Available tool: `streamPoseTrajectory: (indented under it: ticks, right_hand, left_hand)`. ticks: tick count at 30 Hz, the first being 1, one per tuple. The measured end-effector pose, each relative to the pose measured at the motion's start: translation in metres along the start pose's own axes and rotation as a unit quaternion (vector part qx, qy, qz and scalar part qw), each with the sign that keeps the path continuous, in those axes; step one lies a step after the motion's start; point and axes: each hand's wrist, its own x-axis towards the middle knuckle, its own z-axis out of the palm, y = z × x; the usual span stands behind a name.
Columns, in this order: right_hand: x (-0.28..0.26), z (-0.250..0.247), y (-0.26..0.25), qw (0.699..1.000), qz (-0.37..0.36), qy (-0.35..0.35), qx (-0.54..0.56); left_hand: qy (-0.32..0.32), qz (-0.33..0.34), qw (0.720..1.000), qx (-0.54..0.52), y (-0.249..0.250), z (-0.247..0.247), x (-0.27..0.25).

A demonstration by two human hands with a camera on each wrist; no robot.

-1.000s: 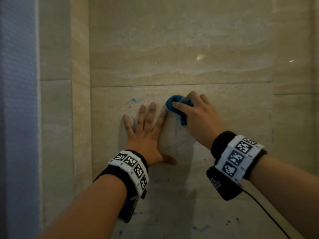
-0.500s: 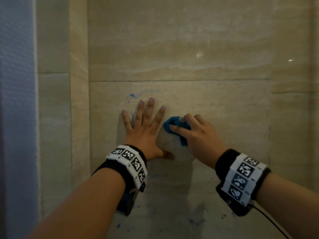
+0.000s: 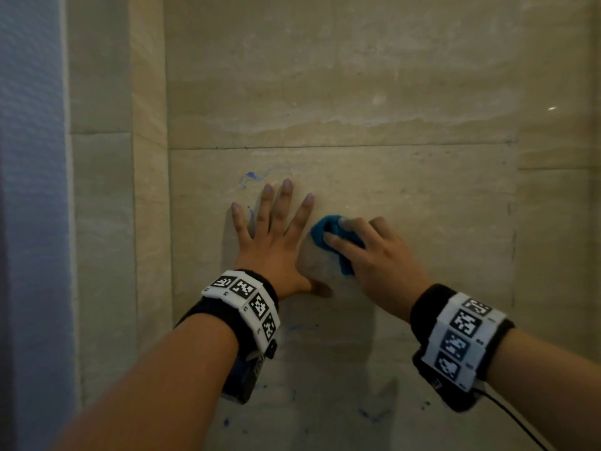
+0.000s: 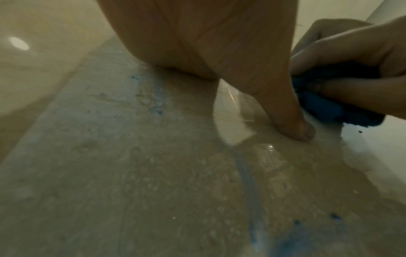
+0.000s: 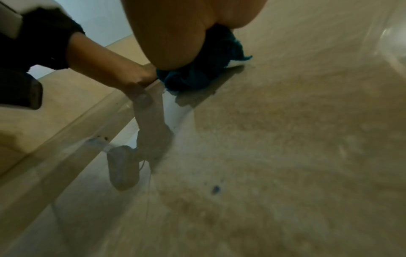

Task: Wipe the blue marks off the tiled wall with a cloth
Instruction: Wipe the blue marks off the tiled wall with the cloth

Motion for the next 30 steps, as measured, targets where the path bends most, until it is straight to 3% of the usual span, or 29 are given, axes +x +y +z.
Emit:
streamPoseTrajectory:
  ticks: [5, 13, 24, 27, 30]
  right_hand:
    - [-0.005, -0.005, 0.003, 0.999, -0.044, -0.023, 0.015]
    - [0.022, -0.011, 0.015, 0.997, 0.071, 0.037, 0.002]
    - [-0.024, -0.005, -0.012, 0.998, -0.002, -0.035, 0.043]
    - [-0.024, -0.006, -0.008, 0.998, -0.029, -0.048, 0.041]
    - [-0.014, -0.013, -0.002, 0.999, 0.004, -0.028, 0.027]
  left_hand:
    - [0.013, -0.001, 1.0, 0.002, 0.0, 0.0, -0.001]
    - [0.008, -0.008, 1.0, 0.004, 0.001, -0.001, 0.0]
    - [0.013, -0.028, 0.999, 0.009, 0.011, -0.001, -0.015]
    - [-0.014, -0.033, 0.999, -0.016, 0.012, 0.008, -0.026]
    - [-0.027, -0.032, 0.999, -0.018, 0.01, 0.012, -0.024]
